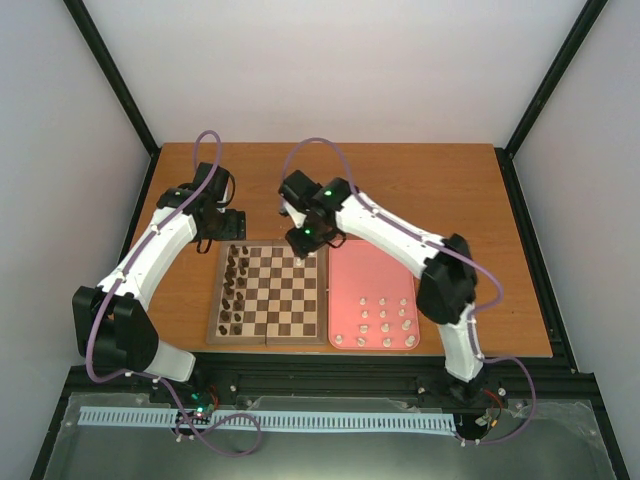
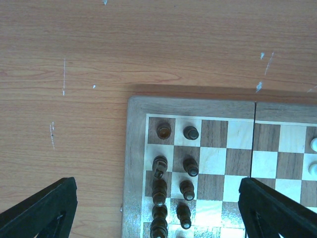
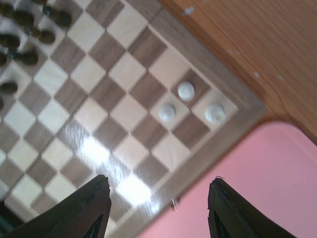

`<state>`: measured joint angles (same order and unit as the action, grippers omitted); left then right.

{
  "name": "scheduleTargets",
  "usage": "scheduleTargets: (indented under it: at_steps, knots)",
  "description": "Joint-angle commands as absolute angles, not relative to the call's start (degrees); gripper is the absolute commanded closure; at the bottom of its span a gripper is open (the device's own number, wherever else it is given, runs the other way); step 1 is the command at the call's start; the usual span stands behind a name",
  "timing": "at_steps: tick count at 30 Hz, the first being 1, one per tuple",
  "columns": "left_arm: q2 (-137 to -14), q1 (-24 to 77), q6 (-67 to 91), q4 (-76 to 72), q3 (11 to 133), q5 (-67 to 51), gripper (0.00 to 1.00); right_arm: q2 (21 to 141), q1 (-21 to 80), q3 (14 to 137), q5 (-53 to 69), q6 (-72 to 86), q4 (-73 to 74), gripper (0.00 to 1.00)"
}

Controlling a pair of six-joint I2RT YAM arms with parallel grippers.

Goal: Set up the chess pieces on the board
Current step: Pick up the chess piece from the storage box.

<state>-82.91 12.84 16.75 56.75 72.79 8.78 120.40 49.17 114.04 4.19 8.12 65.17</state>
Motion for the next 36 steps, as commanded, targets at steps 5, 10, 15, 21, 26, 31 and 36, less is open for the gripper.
scheduleTargets:
  at_steps: [5, 10, 15, 21, 26, 31, 36]
  knots:
    - [-82.38, 12.45, 16.04, 56.42, 73.95, 8.89, 0.00, 104.24, 46.67, 88.59, 0.67, 13.01, 63.05, 0.45]
    - [-83.01, 12.46, 16.12, 56.20, 74.17, 8.25, 0.00, 99.79, 45.21, 76.60, 2.12, 15.52, 59.98, 0.45]
    - [-83.42, 12.47, 16.15, 56.15, 74.28, 7.74, 0.00, 99.57, 44.17, 70.58, 2.86, 16.86, 57.07, 0.45]
    - [-83.41, 12.46, 16.13, 56.19, 74.07, 7.75, 0.00, 99.96, 43.86, 67.81, 3.93, 16.15, 55.24, 0.50]
    - [-83.57, 12.47, 16.20, 56.23, 74.16, 7.81, 0.00, 101.04, 43.86, 66.77, 4.40, 16.00, 54.00, 0.57]
    - [-83.62, 12.40, 16.17, 56.32, 74.14, 8.01, 0.00, 102.07, 43.70, 67.10, 3.37, 15.74, 54.09, 0.61]
    - [-83.69, 12.47, 16.14, 56.31, 74.14, 8.00, 0.00, 100.41, 43.68, 67.73, 2.67, 15.78, 54.84, 0.57]
